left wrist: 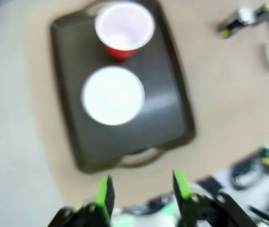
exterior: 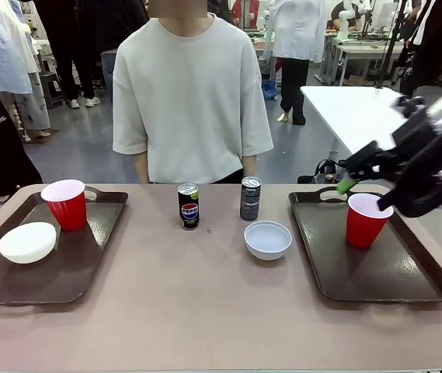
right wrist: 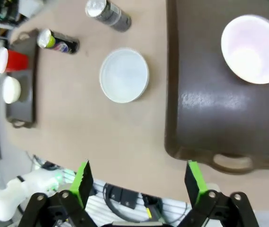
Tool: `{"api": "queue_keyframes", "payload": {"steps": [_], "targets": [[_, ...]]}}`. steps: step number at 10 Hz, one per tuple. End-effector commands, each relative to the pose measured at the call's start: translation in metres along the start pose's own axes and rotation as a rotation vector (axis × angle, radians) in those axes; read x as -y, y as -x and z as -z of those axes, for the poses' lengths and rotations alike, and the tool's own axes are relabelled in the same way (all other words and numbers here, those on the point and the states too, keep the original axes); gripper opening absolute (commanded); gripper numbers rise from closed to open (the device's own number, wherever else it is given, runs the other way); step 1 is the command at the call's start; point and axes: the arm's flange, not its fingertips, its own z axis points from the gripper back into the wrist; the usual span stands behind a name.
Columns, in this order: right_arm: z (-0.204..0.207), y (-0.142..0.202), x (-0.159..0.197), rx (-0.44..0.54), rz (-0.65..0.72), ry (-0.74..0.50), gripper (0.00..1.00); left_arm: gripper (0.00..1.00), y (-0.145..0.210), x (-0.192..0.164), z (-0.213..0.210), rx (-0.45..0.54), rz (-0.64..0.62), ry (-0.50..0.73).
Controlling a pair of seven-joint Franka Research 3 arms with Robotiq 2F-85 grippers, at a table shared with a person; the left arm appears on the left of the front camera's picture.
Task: Prepare tableware on both trays.
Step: Pick up a Picnic Bowl from the table and place it on a Handle tray.
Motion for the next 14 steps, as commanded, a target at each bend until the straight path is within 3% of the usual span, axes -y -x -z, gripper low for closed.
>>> {"api": "queue_keyframes", "payload": {"steps": [1, 3, 4, 5, 6, 7, 8, 11, 14], "targets": [[0.023, -0.045, -0.018, -0.065, 0.057, 0.073, 1.00, 0.67, -0.008, -0.026, -0.018, -0.011, -0.121, 0.328], [0.043, -0.063, -0.039, -0.059, 0.070, 0.108, 1.00, 0.67, 0.000, -0.039, -0.019, 0.020, -0.184, 0.454], [0.040, -0.060, -0.043, -0.052, -0.008, -0.034, 1.00, 0.67, 0.003, -0.043, -0.013, 0.073, -0.256, 0.522], [0.044, -0.047, -0.028, -0.067, 0.052, 0.084, 1.00, 0.67, 0.012, -0.048, -0.009, 0.115, -0.266, 0.561], [0.044, -0.047, -0.028, -0.067, 0.052, 0.084, 1.00, 0.67, 0.004, -0.042, -0.019, 0.034, -0.209, 0.469], [0.047, -0.061, -0.038, -0.068, 0.040, 0.056, 1.00, 0.67, 0.004, -0.042, -0.019, 0.034, -0.209, 0.469], [0.053, -0.058, -0.041, -0.085, 0.052, 0.143, 1.00, 0.67, 0.004, -0.042, -0.019, 0.034, -0.209, 0.469], [0.096, -0.082, -0.067, -0.132, 0.072, 0.316, 1.00, 0.67, 0.007, -0.049, -0.032, 0.144, -0.335, 0.502], [0.137, -0.101, -0.083, -0.150, 0.084, 0.405, 1.00, 0.67, 0.011, -0.053, -0.033, 0.121, -0.410, 0.565]]}}
